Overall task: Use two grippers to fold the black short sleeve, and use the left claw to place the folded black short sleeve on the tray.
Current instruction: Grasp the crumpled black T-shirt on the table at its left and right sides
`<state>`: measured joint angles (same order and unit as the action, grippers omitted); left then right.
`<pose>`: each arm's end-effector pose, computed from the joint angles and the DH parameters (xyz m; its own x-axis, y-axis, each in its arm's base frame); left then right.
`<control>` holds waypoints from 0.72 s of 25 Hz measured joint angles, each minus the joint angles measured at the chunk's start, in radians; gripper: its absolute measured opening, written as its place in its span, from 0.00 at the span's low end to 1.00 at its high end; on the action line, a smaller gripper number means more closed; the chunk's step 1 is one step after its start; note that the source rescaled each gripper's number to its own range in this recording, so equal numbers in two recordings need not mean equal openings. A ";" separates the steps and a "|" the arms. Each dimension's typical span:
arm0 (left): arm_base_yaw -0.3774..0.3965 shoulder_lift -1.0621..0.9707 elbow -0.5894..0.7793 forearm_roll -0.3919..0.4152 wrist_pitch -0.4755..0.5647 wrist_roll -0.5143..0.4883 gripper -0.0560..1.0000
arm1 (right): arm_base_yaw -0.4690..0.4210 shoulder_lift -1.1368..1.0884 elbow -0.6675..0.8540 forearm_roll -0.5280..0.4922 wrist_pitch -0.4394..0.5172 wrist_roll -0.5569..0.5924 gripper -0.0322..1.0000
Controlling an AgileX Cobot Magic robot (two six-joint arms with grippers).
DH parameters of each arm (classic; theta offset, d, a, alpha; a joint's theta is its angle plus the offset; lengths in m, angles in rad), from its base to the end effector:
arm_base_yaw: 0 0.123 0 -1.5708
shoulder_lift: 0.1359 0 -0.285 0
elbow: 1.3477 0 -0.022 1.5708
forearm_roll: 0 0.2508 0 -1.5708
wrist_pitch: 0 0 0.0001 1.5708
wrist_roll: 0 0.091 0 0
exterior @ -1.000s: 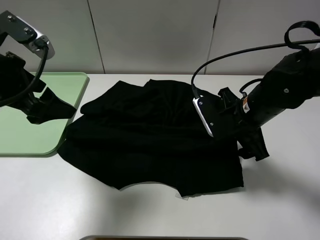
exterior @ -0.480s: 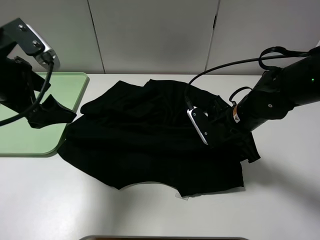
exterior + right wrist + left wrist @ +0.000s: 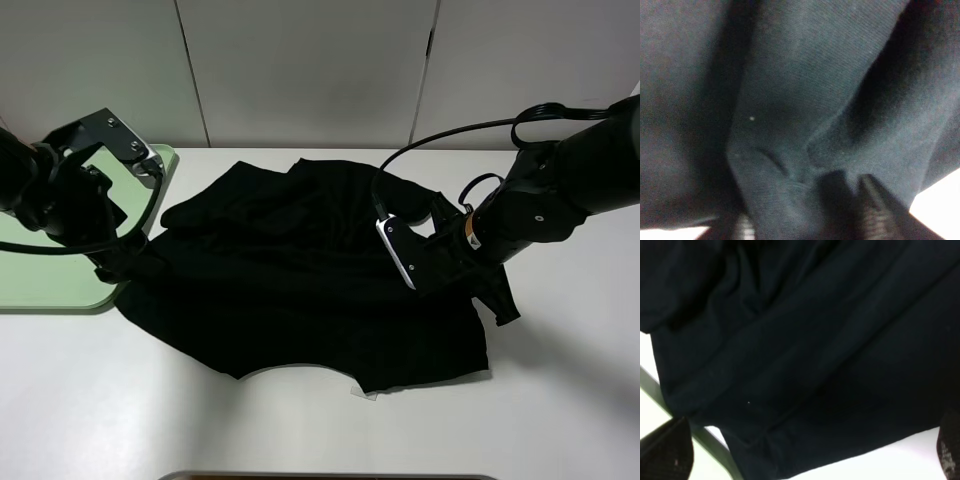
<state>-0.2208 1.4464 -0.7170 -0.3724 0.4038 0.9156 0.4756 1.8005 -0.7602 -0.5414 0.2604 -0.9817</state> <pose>0.2550 -0.0706 0.1985 -0.5436 0.6700 -0.5056 0.6932 0.6980 0.1797 0.2719 0.1264 0.1141 0.3564 -0.9292 0.0983 -0.8452 -0.3654 -0.3901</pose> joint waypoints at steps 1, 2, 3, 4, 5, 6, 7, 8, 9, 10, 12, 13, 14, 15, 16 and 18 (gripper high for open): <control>0.000 0.005 0.000 0.000 -0.009 0.003 0.97 | 0.000 0.000 0.000 0.000 0.000 0.001 0.37; 0.000 0.009 0.000 0.000 -0.017 0.009 0.97 | 0.000 0.000 0.000 0.000 0.000 0.001 0.34; 0.000 0.010 0.000 0.000 -0.026 0.013 0.97 | 0.000 0.000 0.000 0.000 0.000 0.001 0.34; 0.000 0.010 0.000 0.000 -0.032 0.015 0.97 | 0.000 0.000 0.000 0.000 0.000 0.001 0.30; 0.000 0.010 0.000 0.000 -0.039 0.017 0.97 | 0.000 0.000 0.000 0.000 0.000 0.001 0.27; -0.001 0.010 0.000 0.000 -0.043 0.018 0.97 | 0.000 0.000 0.000 0.000 0.000 0.001 0.25; -0.007 0.010 0.000 0.000 -0.048 0.018 0.97 | 0.000 0.000 0.000 0.000 0.000 0.001 0.23; -0.020 0.010 0.000 0.000 -0.054 0.020 0.97 | 0.000 0.000 0.000 0.000 0.000 0.001 0.21; -0.035 0.010 0.000 0.000 -0.060 0.027 0.97 | -0.001 0.000 0.000 0.000 0.000 0.001 0.14; -0.057 0.010 0.000 0.000 -0.068 0.039 0.97 | -0.003 0.000 0.000 0.000 0.000 0.001 0.11; -0.104 0.010 0.000 0.000 -0.084 0.079 0.96 | -0.003 0.000 0.000 0.000 0.000 0.001 0.04; -0.122 0.010 0.000 0.000 -0.096 0.095 0.96 | -0.003 0.000 0.000 0.000 0.003 0.002 0.03; -0.141 0.010 0.000 -0.001 -0.111 0.107 0.96 | -0.003 0.000 0.000 -0.001 0.008 0.002 0.03; -0.153 0.010 0.000 -0.001 -0.126 0.115 0.96 | -0.003 0.000 0.000 -0.003 0.018 0.002 0.03; -0.161 0.010 0.000 0.000 -0.146 0.123 0.95 | -0.003 0.000 0.000 -0.003 0.029 0.002 0.03; -0.164 0.010 0.000 0.007 -0.169 0.136 0.93 | -0.003 0.000 0.000 -0.003 0.041 0.003 0.03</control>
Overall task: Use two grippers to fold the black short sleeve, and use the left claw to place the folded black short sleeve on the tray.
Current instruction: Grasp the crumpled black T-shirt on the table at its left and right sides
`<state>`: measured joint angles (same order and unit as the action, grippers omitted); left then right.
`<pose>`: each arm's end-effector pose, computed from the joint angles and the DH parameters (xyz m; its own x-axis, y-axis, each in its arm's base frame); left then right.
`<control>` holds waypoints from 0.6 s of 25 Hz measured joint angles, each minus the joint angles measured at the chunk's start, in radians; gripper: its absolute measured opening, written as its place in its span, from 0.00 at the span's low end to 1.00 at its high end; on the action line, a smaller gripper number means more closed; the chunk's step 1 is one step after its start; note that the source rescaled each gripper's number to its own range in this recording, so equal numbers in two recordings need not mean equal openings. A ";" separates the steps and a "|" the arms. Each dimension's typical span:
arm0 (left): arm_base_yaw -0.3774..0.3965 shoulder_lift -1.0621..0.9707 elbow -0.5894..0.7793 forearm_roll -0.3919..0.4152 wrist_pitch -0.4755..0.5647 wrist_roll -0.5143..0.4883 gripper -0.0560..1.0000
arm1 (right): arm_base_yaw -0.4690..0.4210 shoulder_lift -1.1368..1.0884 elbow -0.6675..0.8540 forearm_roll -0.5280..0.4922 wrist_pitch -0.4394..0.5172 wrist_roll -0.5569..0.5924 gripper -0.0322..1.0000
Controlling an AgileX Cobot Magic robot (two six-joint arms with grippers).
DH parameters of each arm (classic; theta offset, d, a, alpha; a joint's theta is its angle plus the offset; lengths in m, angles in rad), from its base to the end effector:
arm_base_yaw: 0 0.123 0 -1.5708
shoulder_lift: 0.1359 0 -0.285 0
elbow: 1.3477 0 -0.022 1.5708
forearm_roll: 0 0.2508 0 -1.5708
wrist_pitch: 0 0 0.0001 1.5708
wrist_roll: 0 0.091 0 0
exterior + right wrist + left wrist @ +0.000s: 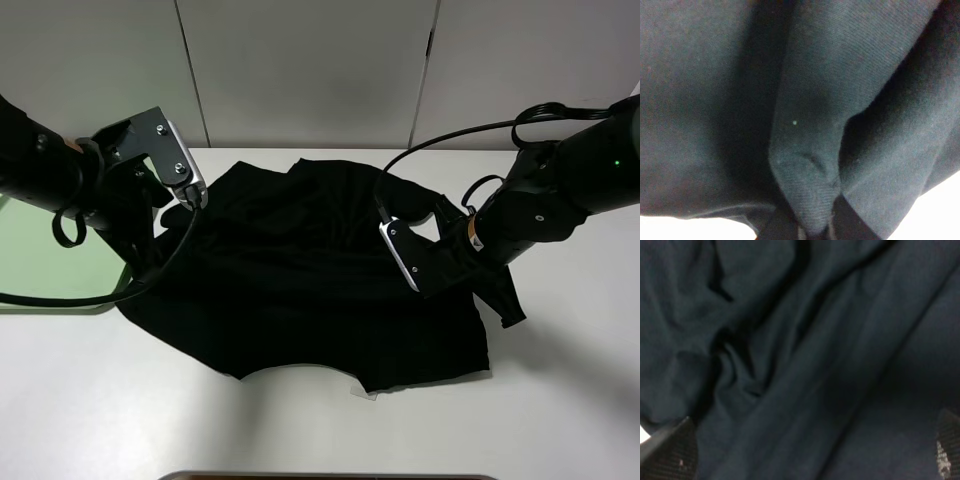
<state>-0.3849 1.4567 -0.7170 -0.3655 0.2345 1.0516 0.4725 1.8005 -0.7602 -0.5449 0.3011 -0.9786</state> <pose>0.2540 -0.1111 0.2036 -0.2735 0.7996 -0.5347 0.7799 0.5097 0.3632 0.2704 0.1224 0.1132 0.3446 -0.9311 0.1200 -0.8591 -0.3643 -0.3594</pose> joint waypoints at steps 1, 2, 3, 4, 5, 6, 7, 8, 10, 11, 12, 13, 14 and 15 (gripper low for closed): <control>0.000 0.000 0.000 0.000 0.000 0.000 0.93 | 0.000 0.000 0.000 0.000 0.006 0.001 0.03; -0.001 0.000 -0.001 0.011 -0.008 0.006 0.92 | 0.000 0.000 0.000 -0.001 0.010 0.005 0.03; -0.001 0.000 -0.002 0.025 -0.013 0.008 0.92 | 0.000 0.000 0.000 -0.001 0.011 0.009 0.03; -0.001 0.003 -0.005 0.040 -0.015 0.010 0.92 | 0.000 0.000 0.000 -0.002 0.012 0.011 0.03; -0.001 0.008 -0.012 0.051 -0.013 0.010 0.91 | 0.000 0.000 0.000 -0.003 0.012 0.014 0.03; -0.001 0.021 -0.027 0.061 0.004 0.004 0.91 | 0.000 0.000 0.000 -0.003 0.017 0.020 0.03; -0.001 0.038 -0.044 0.067 0.024 -0.008 0.91 | 0.000 0.000 0.000 -0.003 0.019 0.023 0.03; -0.001 0.060 -0.070 0.078 0.050 -0.028 0.91 | 0.000 0.000 0.000 -0.003 0.022 0.029 0.03; -0.001 0.192 -0.188 0.147 0.197 -0.123 0.91 | 0.000 0.000 0.000 -0.003 0.027 0.038 0.03; -0.001 0.227 -0.223 0.181 0.233 -0.148 0.91 | 0.000 0.000 0.000 -0.003 0.029 0.044 0.03; -0.001 0.253 -0.250 0.218 0.274 -0.164 0.91 | 0.000 0.000 0.000 -0.003 0.032 0.045 0.03; -0.001 0.282 -0.279 0.249 0.309 -0.176 0.91 | 0.000 0.000 0.000 -0.003 0.034 0.049 0.03; -0.001 0.304 -0.305 0.287 0.338 -0.182 0.91 | 0.000 0.000 0.000 -0.003 0.034 0.049 0.03; -0.001 0.322 -0.327 0.324 0.356 -0.187 0.91 | 0.000 0.000 0.000 -0.003 0.035 0.049 0.03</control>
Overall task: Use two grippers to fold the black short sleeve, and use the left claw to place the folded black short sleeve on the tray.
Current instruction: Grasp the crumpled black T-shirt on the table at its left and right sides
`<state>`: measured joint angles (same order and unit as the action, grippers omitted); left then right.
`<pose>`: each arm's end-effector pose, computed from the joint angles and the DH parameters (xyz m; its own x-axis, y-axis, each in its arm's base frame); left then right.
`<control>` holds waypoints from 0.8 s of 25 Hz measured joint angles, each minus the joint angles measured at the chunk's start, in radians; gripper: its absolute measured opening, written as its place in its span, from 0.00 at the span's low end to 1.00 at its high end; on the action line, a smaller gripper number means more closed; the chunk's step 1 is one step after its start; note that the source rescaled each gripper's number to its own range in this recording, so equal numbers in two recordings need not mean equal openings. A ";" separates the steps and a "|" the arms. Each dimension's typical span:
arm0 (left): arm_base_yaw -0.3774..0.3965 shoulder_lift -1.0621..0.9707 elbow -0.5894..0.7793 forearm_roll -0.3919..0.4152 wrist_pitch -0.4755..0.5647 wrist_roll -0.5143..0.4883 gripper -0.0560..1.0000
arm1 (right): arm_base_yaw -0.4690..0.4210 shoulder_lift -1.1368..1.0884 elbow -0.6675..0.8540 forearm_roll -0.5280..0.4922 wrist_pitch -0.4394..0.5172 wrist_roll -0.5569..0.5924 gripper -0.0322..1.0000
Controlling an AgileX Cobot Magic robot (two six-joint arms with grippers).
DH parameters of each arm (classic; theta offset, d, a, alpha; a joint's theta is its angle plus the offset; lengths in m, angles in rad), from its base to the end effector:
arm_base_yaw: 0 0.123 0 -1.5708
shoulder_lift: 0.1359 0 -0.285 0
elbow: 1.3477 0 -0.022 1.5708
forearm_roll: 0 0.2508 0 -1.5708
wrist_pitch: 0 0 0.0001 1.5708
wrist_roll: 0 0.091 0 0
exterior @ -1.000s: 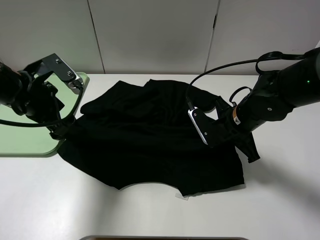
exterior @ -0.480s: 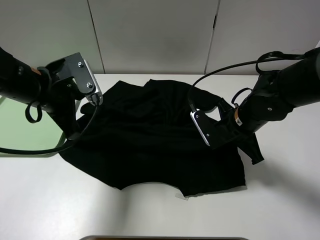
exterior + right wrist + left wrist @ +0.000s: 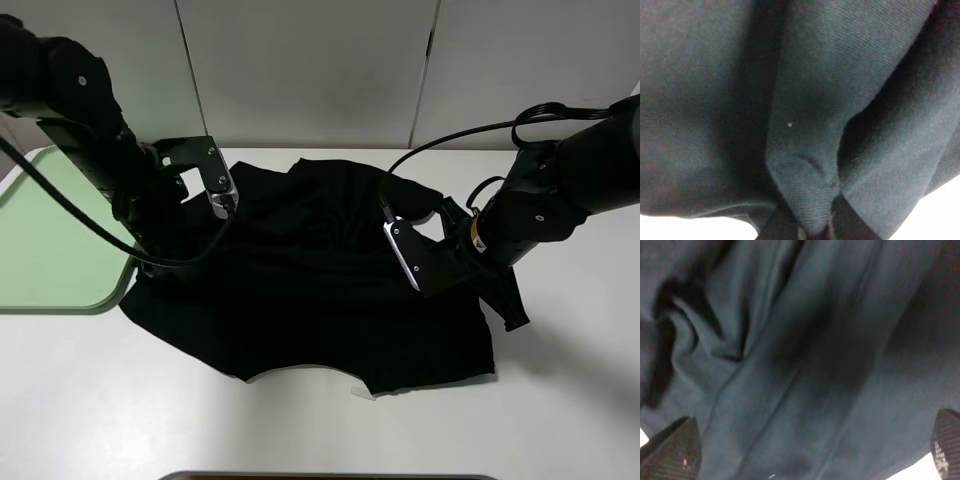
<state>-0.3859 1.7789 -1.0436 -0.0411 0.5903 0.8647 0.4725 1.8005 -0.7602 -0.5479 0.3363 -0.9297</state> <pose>0.3133 -0.1295 0.1714 -0.3077 0.9217 -0.2363 0.9049 0.3602 0.2266 0.2688 0.1198 0.1126 0.2966 -0.9470 0.1236 -0.8843 -0.3212 -0.3388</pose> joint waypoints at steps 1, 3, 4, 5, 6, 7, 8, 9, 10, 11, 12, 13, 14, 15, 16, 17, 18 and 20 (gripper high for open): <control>0.000 0.000 0.000 0.000 0.000 0.000 0.91 | 0.000 0.000 0.000 0.000 0.000 0.001 0.03; 0.000 0.024 -0.031 0.055 0.025 -0.004 0.91 | 0.000 0.000 0.000 0.000 0.000 0.002 0.03; 0.000 0.038 -0.050 0.073 0.034 -0.004 0.91 | 0.000 0.000 0.000 0.000 0.000 0.003 0.03; 0.000 0.048 -0.062 0.084 0.042 -0.004 0.91 | 0.000 0.000 0.000 0.000 0.000 0.003 0.03; 0.000 0.057 -0.071 0.092 0.045 -0.003 0.91 | 0.000 0.000 0.000 0.000 0.000 0.003 0.03; 0.000 0.066 -0.078 0.097 0.049 0.002 0.90 | 0.000 0.000 0.000 0.000 0.000 0.003 0.03; 0.000 0.074 -0.080 0.102 0.053 0.011 0.90 | 0.000 0.000 0.000 0.000 0.000 0.003 0.03; 0.000 0.088 -0.083 0.112 0.074 0.045 0.90 | 0.000 0.000 0.000 0.000 0.000 0.003 0.03; 0.000 0.095 -0.083 0.122 0.089 0.060 0.90 | 0.000 0.000 0.000 0.000 0.000 0.003 0.03; 0.000 0.100 -0.083 0.135 0.100 0.066 0.90 | 0.000 0.000 0.000 0.000 0.000 0.003 0.03; 0.000 0.105 -0.083 0.145 0.110 0.071 0.90 | 0.000 0.000 0.000 0.000 0.000 0.003 0.03; 0.000 0.109 -0.083 0.156 0.119 0.072 0.90 | 0.000 0.000 0.000 0.000 0.000 0.003 0.03; 0.000 0.109 -0.083 0.156 0.119 0.072 0.90 | 0.000 0.000 0.000 0.000 0.000 0.003 0.03; 0.000 0.115 -0.083 0.169 0.127 0.072 0.90 | 0.000 0.000 0.000 0.000 0.000 0.003 0.03; 0.000 0.123 -0.083 0.201 0.138 0.071 0.89 | 0.000 0.000 0.000 0.000 0.000 0.003 0.03; 0.000 0.130 -0.083 0.213 0.140 0.065 0.89 | 0.000 0.000 0.000 0.000 0.000 0.003 0.03; 0.000 0.130 -0.083 0.213 0.140 0.065 0.89 | 0.000 0.000 0.000 0.000 0.000 0.003 0.03; 0.000 0.140 -0.083 0.222 0.140 0.055 0.89 | 0.000 0.000 0.000 -0.001 0.000 0.003 0.03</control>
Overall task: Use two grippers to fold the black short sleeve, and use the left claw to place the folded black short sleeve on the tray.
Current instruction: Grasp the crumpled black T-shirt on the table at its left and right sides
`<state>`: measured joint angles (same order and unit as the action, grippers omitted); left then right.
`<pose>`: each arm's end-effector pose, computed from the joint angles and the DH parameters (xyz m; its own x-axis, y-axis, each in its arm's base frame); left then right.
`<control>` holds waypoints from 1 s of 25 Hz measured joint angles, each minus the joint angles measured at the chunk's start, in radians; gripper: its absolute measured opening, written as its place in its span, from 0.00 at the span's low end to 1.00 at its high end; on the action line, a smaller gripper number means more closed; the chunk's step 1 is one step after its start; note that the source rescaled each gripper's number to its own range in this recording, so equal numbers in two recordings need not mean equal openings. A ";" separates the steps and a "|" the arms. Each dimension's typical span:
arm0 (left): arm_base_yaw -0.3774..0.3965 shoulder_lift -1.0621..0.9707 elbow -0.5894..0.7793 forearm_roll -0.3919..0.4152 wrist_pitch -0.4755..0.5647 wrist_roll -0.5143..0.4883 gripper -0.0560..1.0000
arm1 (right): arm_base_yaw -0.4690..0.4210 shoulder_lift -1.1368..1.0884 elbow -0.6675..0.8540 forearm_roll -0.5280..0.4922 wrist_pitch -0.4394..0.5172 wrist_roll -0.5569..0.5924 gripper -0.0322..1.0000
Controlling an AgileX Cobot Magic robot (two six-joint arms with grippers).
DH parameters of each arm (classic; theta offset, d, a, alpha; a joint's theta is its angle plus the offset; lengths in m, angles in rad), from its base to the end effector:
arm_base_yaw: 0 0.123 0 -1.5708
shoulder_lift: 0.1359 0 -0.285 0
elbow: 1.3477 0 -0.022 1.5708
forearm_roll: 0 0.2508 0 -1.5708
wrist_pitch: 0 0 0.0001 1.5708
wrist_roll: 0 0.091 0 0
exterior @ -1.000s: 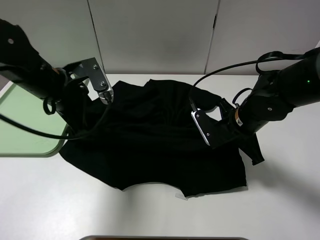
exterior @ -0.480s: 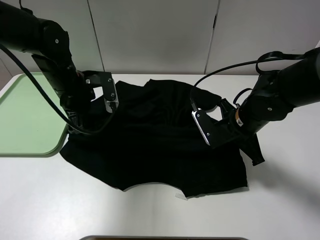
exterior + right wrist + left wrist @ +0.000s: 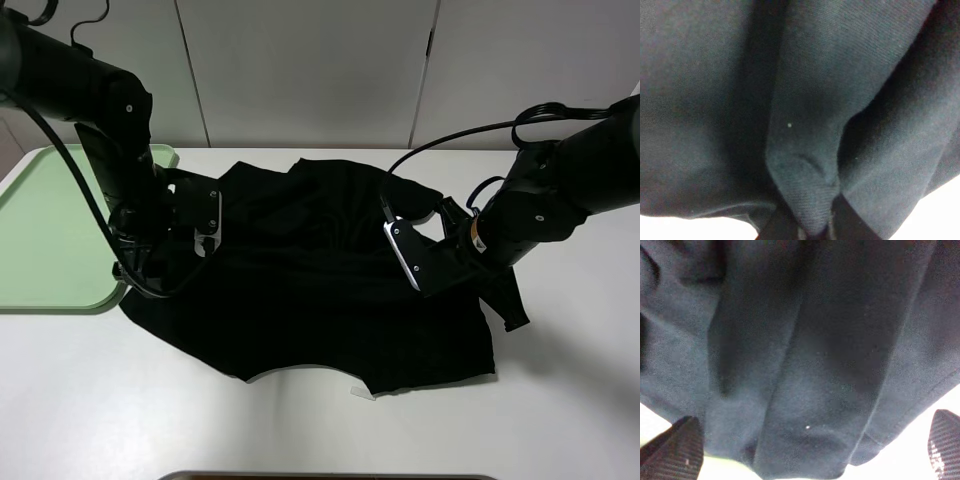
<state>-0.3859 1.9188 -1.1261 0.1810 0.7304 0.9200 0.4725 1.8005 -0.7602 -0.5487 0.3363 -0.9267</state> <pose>0.3289 -0.1218 0.1400 -0.1406 0.9895 0.0332 0.9742 0.1323 0.1826 0.2688 0.1197 0.1126 0.2946 -0.9477 0.1230 -0.8849 -0.3191 -0.3393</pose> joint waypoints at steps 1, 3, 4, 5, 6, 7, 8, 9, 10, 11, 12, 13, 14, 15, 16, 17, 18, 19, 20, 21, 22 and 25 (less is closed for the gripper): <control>0.000 0.006 0.000 0.004 -0.001 -0.003 0.89 | 0.000 0.000 0.000 0.000 0.000 0.000 0.03; 0.000 0.016 0.000 0.008 -0.008 -0.005 0.88 | 0.000 0.000 0.000 0.000 0.000 0.000 0.03; 0.000 0.019 0.000 0.008 -0.019 -0.009 0.88 | 0.000 0.000 0.000 0.000 0.000 0.000 0.03; 0.000 0.023 0.000 0.008 -0.031 -0.016 0.87 | 0.000 0.000 0.000 0.000 0.000 0.000 0.03; 0.000 0.025 0.000 0.009 -0.047 -0.026 0.86 | 0.000 0.000 0.000 0.000 0.000 0.000 0.03; 0.000 0.028 0.000 0.009 -0.065 -0.035 0.84 | 0.000 0.000 0.000 0.000 0.000 0.000 0.03; 0.000 0.033 0.000 0.009 -0.090 -0.046 0.82 | 0.000 0.000 0.000 0.000 0.000 0.000 0.03; 0.000 0.037 0.000 0.009 -0.095 -0.048 0.82 | 0.000 0.000 0.000 0.000 0.000 0.000 0.03; 0.000 0.043 0.000 0.009 -0.097 -0.049 0.81 | 0.000 0.000 0.000 0.000 0.000 0.000 0.03; 0.000 0.049 0.000 0.009 -0.098 -0.051 0.81 | 0.000 0.000 0.000 0.000 0.000 0.001 0.03; 0.000 0.057 0.000 0.009 -0.099 -0.051 0.81 | 0.000 0.000 0.000 0.000 0.000 0.001 0.03; 0.000 0.065 0.000 0.009 -0.099 -0.052 0.81 | 0.000 0.000 0.000 0.000 0.000 0.005 0.03; 0.000 0.072 0.000 0.009 -0.097 -0.055 0.80 | 0.000 0.000 0.000 0.000 0.000 0.012 0.03; 0.000 0.079 0.000 0.009 -0.092 -0.055 0.80 | 0.000 0.000 0.000 0.000 0.000 0.017 0.03; 0.000 0.084 0.000 0.009 -0.086 -0.055 0.77 | 0.000 0.000 0.000 0.000 0.000 0.020 0.03; 0.000 0.087 0.000 0.009 -0.083 -0.055 0.73 | 0.000 0.000 0.000 0.000 0.000 0.021 0.03; 0.000 0.088 0.000 0.010 -0.081 -0.055 0.66 | 0.000 0.000 0.000 0.000 0.000 0.023 0.03; 0.000 0.088 -0.001 0.010 -0.079 -0.056 0.58 | 0.000 0.000 0.000 0.000 0.000 0.024 0.03; 0.000 0.088 -0.001 0.010 -0.079 -0.056 0.58 | 0.000 0.000 0.000 0.000 0.000 0.026 0.03; 0.000 0.088 -0.004 0.010 -0.078 -0.057 0.47 | 0.000 0.000 0.000 0.000 0.000 0.026 0.03; 0.000 0.088 -0.005 0.010 -0.077 -0.057 0.35 | 0.000 0.000 0.000 0.000 0.000 0.026 0.03; 0.000 0.087 -0.006 0.008 -0.065 -0.065 0.08 | 0.000 0.000 0.000 0.000 0.000 0.026 0.03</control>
<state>-0.3859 2.0053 -1.1324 0.1893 0.6652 0.8550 0.4725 1.8005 -0.7602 -0.5487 0.3363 -0.9004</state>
